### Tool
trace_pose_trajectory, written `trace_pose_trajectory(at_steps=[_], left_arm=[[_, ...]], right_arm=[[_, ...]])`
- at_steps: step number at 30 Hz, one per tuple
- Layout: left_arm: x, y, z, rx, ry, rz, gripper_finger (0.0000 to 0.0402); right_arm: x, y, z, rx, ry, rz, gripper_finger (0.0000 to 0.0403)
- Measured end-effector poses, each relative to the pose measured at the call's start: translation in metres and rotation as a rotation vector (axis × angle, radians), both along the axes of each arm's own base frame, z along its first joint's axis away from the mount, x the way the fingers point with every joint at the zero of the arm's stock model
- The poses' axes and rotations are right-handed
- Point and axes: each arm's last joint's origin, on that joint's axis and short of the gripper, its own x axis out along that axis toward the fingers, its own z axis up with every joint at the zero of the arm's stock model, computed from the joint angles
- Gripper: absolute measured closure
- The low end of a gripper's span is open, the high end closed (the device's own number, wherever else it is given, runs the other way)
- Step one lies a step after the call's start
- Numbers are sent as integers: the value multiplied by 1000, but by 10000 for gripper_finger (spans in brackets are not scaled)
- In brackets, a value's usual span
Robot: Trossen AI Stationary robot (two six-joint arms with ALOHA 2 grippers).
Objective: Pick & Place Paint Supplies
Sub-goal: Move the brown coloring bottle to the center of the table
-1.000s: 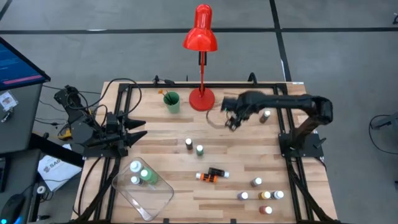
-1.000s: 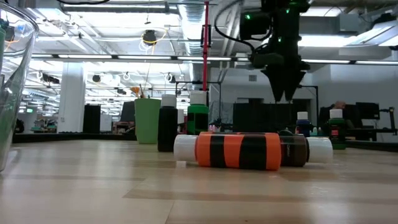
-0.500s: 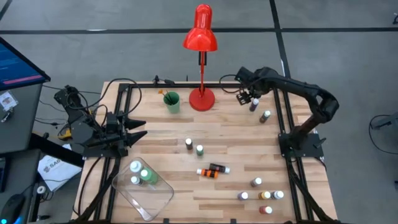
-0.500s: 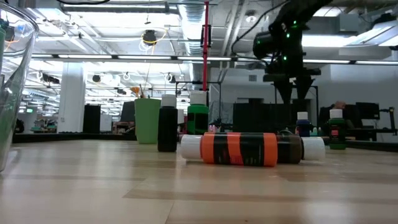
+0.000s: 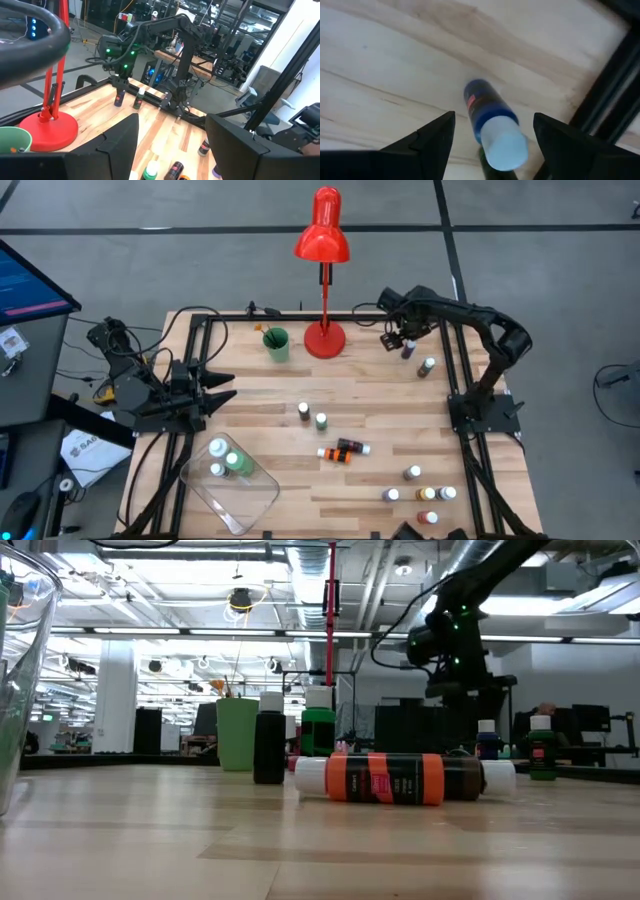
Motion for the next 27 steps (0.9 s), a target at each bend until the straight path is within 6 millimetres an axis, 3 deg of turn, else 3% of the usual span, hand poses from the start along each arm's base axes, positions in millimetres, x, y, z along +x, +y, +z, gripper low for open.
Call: trace_pose_trajectory(at_steps=[9,21,27], left_arm=[[0,0,0,1,1,0,179],[0,0,0,1,1,0,179],[0,0,0,-4,-1,0,179]], right_arm=[[-8,6,-21,57,-3,-8,148],[-2,1,-28,-7,-81,2,264],[7,12,-28,4,-79,47,269]])
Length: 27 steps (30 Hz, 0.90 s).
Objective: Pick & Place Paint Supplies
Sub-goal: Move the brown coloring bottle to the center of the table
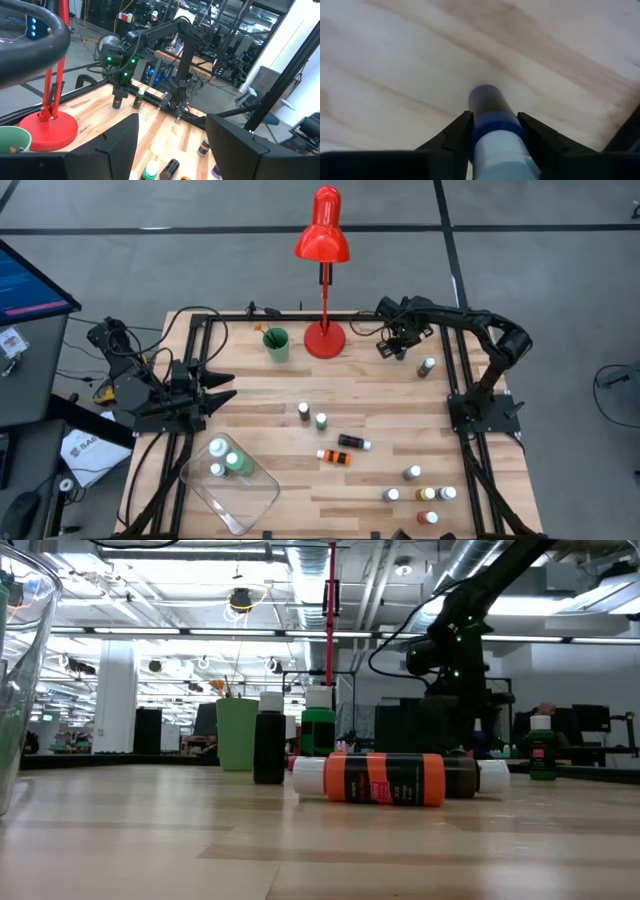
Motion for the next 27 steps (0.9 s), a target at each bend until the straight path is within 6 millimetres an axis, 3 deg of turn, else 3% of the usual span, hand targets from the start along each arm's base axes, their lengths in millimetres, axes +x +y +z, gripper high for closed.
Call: trace_pose_trajectory(at_steps=[5,10,20,23,27], left_arm=[[0,0,0,-2,-1,0,179],[0,0,0,-2,-1,0,179],[0,0,0,0,0,0,179],[0,0,0,1,0,0,179],[0,0,0,12,4,-1,179]], right_arm=[[21,26,0,13,-21,94,257],[51,65,0,12,-97,197,266],[108,164,9,-5,-440,353,255],[118,187,10,-9,-521,396,264],[120,199,11,-36,-537,400,262]])
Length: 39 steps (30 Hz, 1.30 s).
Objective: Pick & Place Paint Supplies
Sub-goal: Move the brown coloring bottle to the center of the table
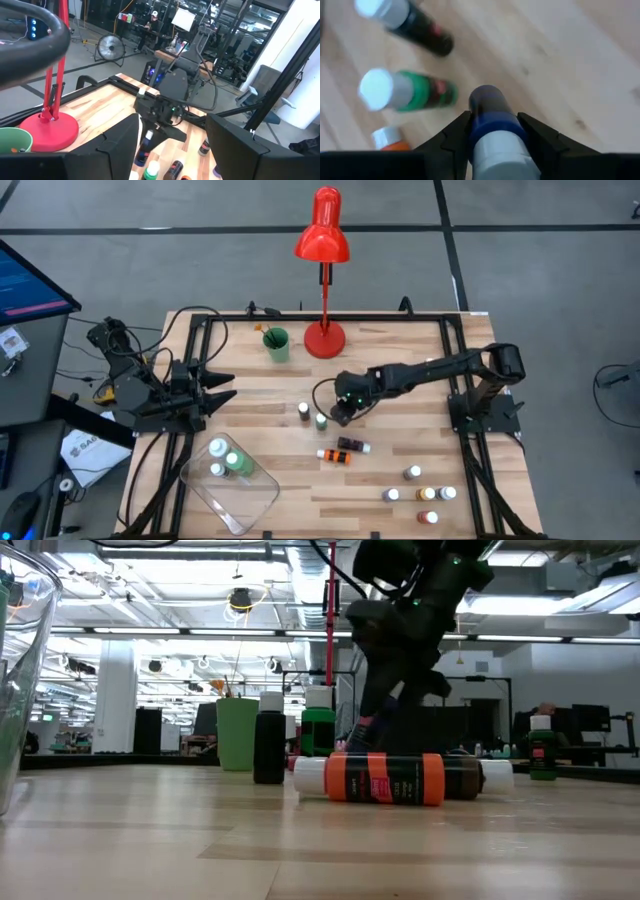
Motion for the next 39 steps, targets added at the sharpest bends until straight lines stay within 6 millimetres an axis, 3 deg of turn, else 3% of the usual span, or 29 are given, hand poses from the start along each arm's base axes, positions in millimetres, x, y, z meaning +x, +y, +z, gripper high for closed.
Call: trace_pose_trajectory(at_steps=[8,17,24,39], left_arm=[[0,0,0,1,0,-1,179],[0,0,0,1,0,0,179],[0,0,0,1,0,-1,179],[0,0,0,-3,-1,0,179]], right_arm=[[2,3,0,-45,-26,21,259],[-9,9,-24,9,-20,32,247],[-11,12,-27,20,-25,27,244],[-16,12,-31,12,38,36,171]])
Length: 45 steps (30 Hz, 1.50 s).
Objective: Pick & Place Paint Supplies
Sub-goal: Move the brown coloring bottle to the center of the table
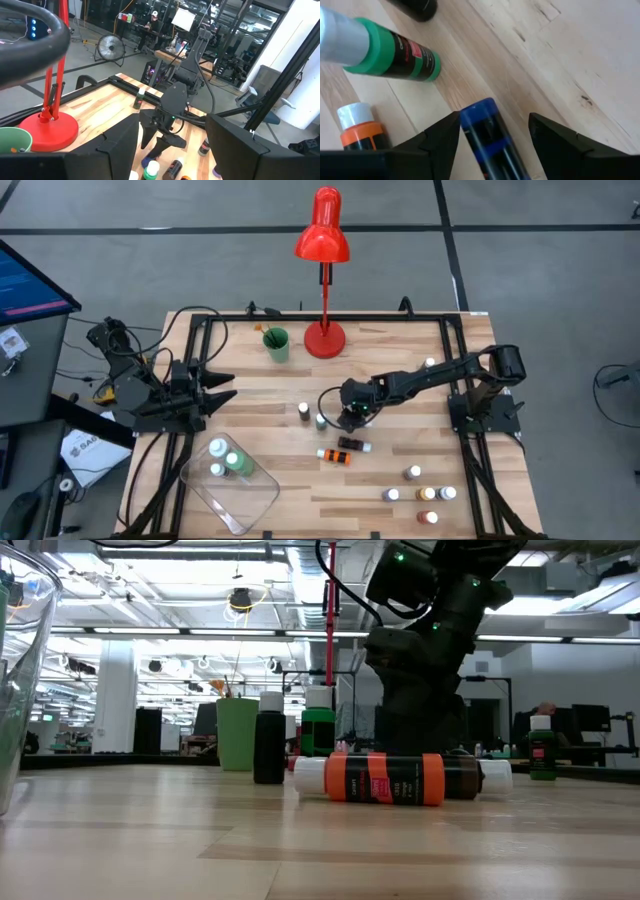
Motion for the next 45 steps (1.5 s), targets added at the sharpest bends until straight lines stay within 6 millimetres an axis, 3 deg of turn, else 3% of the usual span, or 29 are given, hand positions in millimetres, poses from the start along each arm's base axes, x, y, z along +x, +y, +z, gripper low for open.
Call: trace_pose_trajectory(at_steps=[11,15,20,24,36,41,45], left_arm=[[0,0,0,-1,0,0,179],[0,0,0,-1,0,0,179],[0,0,0,-1,0,0,179],[0,0,0,-1,0,1,179],[0,0,0,0,0,0,179],[0,0,0,-1,0,1,179],[0,0,0,0,0,1,179]], right_arm=[[0,-1,0,-20,5,62,169],[-5,-8,12,35,-11,48,168],[-38,-32,38,69,114,-171,168],[-69,-58,52,-16,246,-351,165],[-132,-118,97,-152,293,-540,152],[-147,-131,93,-154,423,-579,152],[-149,-138,84,-139,523,-551,152]])
